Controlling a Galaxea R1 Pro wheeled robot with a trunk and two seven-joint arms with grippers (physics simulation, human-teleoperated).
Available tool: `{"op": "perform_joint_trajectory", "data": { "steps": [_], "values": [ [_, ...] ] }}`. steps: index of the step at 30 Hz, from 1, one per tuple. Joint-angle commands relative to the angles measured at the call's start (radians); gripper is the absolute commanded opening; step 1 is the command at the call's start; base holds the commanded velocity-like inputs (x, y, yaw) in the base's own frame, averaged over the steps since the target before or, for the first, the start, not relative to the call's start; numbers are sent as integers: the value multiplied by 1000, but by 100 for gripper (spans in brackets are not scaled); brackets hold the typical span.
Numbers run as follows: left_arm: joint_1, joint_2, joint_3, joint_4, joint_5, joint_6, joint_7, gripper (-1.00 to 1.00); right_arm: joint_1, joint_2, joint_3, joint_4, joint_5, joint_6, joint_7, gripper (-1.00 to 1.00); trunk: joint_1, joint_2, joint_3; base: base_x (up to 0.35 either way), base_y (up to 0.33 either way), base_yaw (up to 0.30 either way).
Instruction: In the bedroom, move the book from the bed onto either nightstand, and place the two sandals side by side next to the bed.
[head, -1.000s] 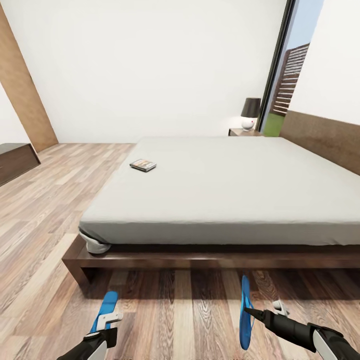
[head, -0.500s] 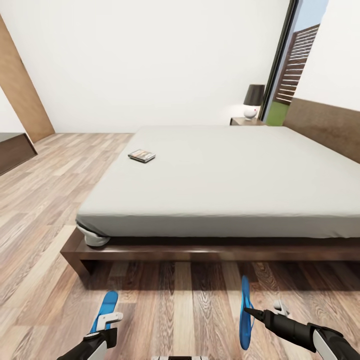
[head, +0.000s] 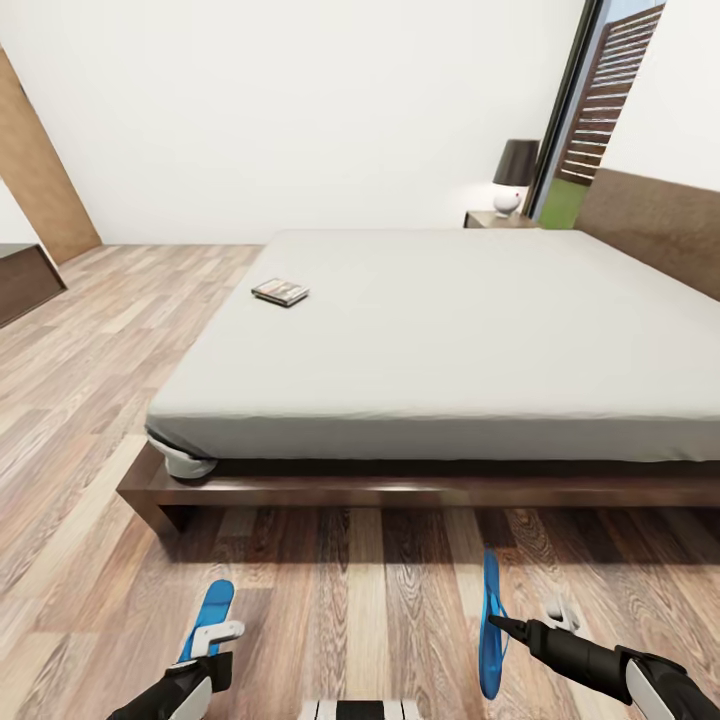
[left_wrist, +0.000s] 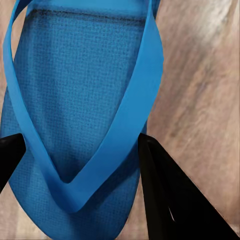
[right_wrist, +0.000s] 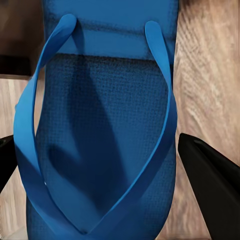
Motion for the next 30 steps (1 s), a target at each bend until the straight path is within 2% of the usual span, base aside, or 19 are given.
{"op": "perform_joint_trajectory", "data": {
  "steps": [1, 3, 6, 9, 14, 22, 24, 25, 27, 30],
  "values": [
    [-3, 8, -8, -5, 5, 18, 6, -100, 0, 0, -2, 0, -8, 9, 3, -100, 0, -1, -5, 0, 0, 0],
    [-17, 21, -8, -46, 6, 85, 7, -100, 0, 0, -2, 0, -9, 9, 3, -100, 1, -1, -13, 0, 0, 0],
    [-37, 52, -7, -162, 5, 213, 11, -100, 0, 0, -2, 0, -10, 9, 3, -100, 2, -2, -24, 0, 0, 0],
    [-42, 77, -5, -224, 6, 262, 13, -100, 0, 0, -2, 0, -10, 9, 3, -100, 4, -2, -36, 0, 0, 0],
    [-44, 93, -6, -241, 4, 274, 14, -100, 0, 0, -2, 0, -10, 9, 3, -100, 6, -4, -55, 0, 0, 0],
    [-44, 95, -3, -239, 9, 274, 12, -100, 0, -4, -3, -3, -10, 9, 4, -100, 10, -5, -86, 0, 0, 0],
    [-44, 95, 19, -239, 12, 275, 10, -100, 0, -4, -3, -5, -10, 9, 5, -100, 11, -6, -94, 0, 0, 0],
    [-44, 94, 41, -239, 12, 275, 9, -100, 0, -5, -3, -5, -10, 9, 5, -100, 11, -6, -98, 0, 0, 0],
    [-44, 93, 134, -240, 11, 275, 7, -100, 0, -5, -3, -5, -10, 9, 5, -100, 12, -7, -105, 0, 0, 0],
    [-44, 90, 177, -240, 9, 274, 5, -100, 0, -5, -3, -5, -10, 9, 5, -100, 13, -7, -117, 0, 0, 0]
  ]
}}
